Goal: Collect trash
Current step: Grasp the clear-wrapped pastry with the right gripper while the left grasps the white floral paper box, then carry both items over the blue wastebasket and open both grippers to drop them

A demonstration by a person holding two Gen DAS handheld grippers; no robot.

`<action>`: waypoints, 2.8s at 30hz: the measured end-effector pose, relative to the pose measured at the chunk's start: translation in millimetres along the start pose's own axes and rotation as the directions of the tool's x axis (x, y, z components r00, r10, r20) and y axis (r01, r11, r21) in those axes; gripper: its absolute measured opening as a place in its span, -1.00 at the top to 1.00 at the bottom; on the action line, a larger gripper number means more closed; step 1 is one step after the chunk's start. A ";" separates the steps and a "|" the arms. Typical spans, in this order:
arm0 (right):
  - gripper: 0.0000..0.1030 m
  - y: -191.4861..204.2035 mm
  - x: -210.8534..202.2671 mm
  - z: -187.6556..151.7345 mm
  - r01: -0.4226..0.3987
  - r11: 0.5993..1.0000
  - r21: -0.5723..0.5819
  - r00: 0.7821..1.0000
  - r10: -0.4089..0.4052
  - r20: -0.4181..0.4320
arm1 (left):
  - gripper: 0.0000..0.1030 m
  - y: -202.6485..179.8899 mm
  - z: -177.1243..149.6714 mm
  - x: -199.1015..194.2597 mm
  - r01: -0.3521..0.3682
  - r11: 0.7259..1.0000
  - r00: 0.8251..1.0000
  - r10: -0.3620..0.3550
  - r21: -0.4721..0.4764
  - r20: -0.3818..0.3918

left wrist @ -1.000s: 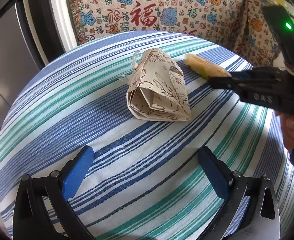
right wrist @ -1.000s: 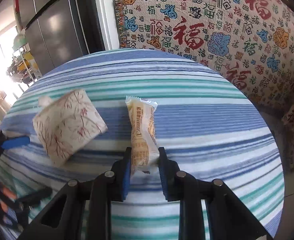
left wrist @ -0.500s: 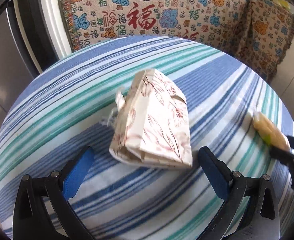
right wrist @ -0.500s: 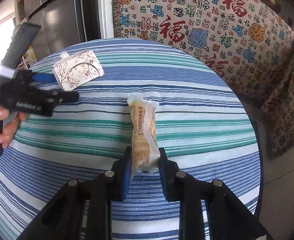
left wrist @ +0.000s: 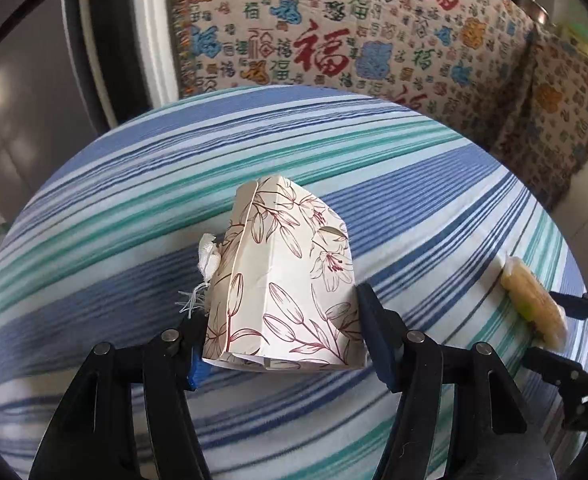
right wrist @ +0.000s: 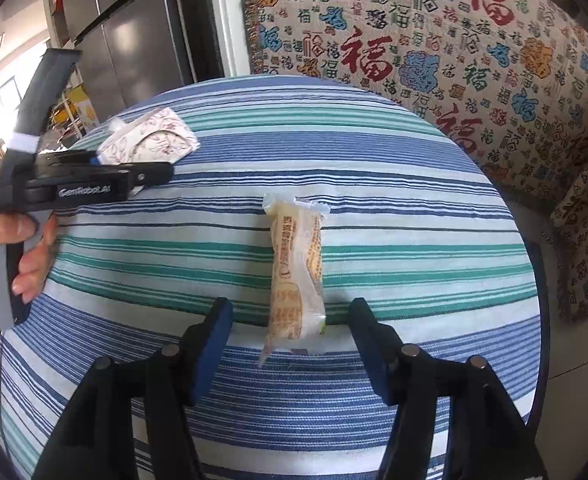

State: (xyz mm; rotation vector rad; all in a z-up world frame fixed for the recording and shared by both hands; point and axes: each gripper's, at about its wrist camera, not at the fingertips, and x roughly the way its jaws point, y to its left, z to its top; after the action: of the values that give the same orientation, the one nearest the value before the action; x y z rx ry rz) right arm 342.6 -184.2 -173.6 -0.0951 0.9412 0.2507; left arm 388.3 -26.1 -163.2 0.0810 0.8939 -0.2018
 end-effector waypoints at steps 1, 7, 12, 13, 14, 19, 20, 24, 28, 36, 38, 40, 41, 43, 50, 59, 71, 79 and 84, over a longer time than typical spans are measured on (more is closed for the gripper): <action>-0.27 0.8 1.4 1.1 0.004 1.000 -0.006 1.000 -0.004 -0.006 | -0.26 -2.8 -7.1 -5.0 -0.020 1.000 1.000 0.020 0.000 -0.008; -0.51 3.8 8.7 4.3 0.042 0.999 0.002 0.999 -0.042 0.032 | -0.82 -6.6 -42.8 -24.9 -0.086 0.996 0.996 0.086 -0.025 -0.019; -0.58 1.1 16.6 14.4 0.055 0.998 0.033 0.998 -0.056 0.037 | -0.99 -9.0 -37.1 -16.4 -0.083 0.996 0.996 0.082 -0.017 -0.041; -0.59 0.0 17.5 15.3 0.055 0.998 0.037 0.998 -0.056 0.036 | -0.99 -9.6 -34.9 -14.8 -0.083 0.996 0.996 0.082 -0.016 -0.041; -0.60 -0.3 18.1 15.6 0.055 0.998 0.039 0.998 -0.057 0.035 | -0.99 -9.7 -31.9 -12.8 -0.081 0.997 0.996 0.081 -0.016 -0.041; -0.60 -1.1 16.4 14.0 0.064 0.997 0.040 0.998 -0.065 0.023 | -0.99 -7.1 -26.4 -8.6 -0.083 0.996 0.995 0.082 -0.015 -0.049; -0.59 -2.4 14.7 12.7 0.063 0.997 0.047 0.998 -0.063 0.015 | -0.99 -6.6 -26.4 -9.2 -0.085 0.996 0.995 0.084 -0.014 -0.053; -0.43 -5.9 4.3 14.0 0.039 0.998 0.052 0.997 -0.043 0.061 | -0.98 -8.1 -26.5 -13.2 -0.090 0.996 0.995 0.090 0.008 -0.053; 0.62 -9.3 10.4 17.8 -0.020 0.998 0.054 1.000 0.019 0.025 | -0.26 -9.1 -23.7 -21.0 -0.075 0.997 0.997 0.075 0.027 -0.015; 0.62 -32.7 -36.1 7.9 -0.019 0.993 0.116 0.997 0.010 0.076 | -0.24 -38.6 -23.2 -40.7 0.026 0.997 0.999 -0.029 0.072 0.041; 0.62 -46.0 -53.9 1.1 -0.004 0.991 0.137 0.996 -0.008 0.088 | -0.24 -52.3 -21.8 -50.5 0.051 0.994 0.997 -0.056 0.092 0.055; 0.62 -60.3 -70.3 -6.3 0.011 0.987 0.159 0.995 -0.026 0.093 | -0.24 -72.4 -20.2 -62.2 0.089 0.989 0.993 -0.097 0.115 0.066; 0.62 -68.2 -79.9 -10.8 0.022 0.985 0.169 0.995 -0.038 0.096 | -0.24 -81.7 -20.1 -67.2 0.103 0.987 0.991 -0.112 0.126 0.069; 0.62 -79.4 -99.3 -20.1 0.046 0.981 0.186 0.992 -0.066 0.104 | -0.24 -106.6 -20.5 -77.7 0.138 0.979 0.986 -0.150 0.152 0.072; 0.62 -120.3 -176.1 -67.3 0.135 0.956 0.260 0.977 -0.172 0.123 | -0.25 -203.2 -24.2 -104.9 0.278 0.928 0.953 -0.298 0.247 0.047; 0.62 -180.6 -221.6 -148.6 0.238 0.888 0.395 0.953 -0.291 0.081 | -0.25 -328.5 -50.5 -107.6 0.408 0.842 0.906 -0.421 0.354 -0.044; 0.62 -251.5 -214.5 -218.0 0.258 0.817 0.515 0.953 -0.303 0.004 | -0.25 -416.5 -77.7 -78.1 0.487 0.787 0.872 -0.463 0.378 -0.158; 0.62 -269.5 -205.9 -232.0 0.250 0.803 0.541 0.960 -0.280 -0.027 | -0.26 -433.4 -83.4 -57.8 0.513 0.778 0.858 -0.471 0.364 -0.203; 0.57 -276.4 -196.3 -236.8 0.240 0.799 0.552 0.965 -0.258 -0.047 | -0.29 -436.0 -85.0 -44.8 0.538 0.771 0.843 -0.487 0.342 -0.230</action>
State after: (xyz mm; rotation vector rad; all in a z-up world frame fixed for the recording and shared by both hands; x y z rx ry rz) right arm 116.0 -530.0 -161.6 0.3217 0.9272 -0.2749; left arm 205.1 -433.1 -175.3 0.2270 0.9804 -0.9078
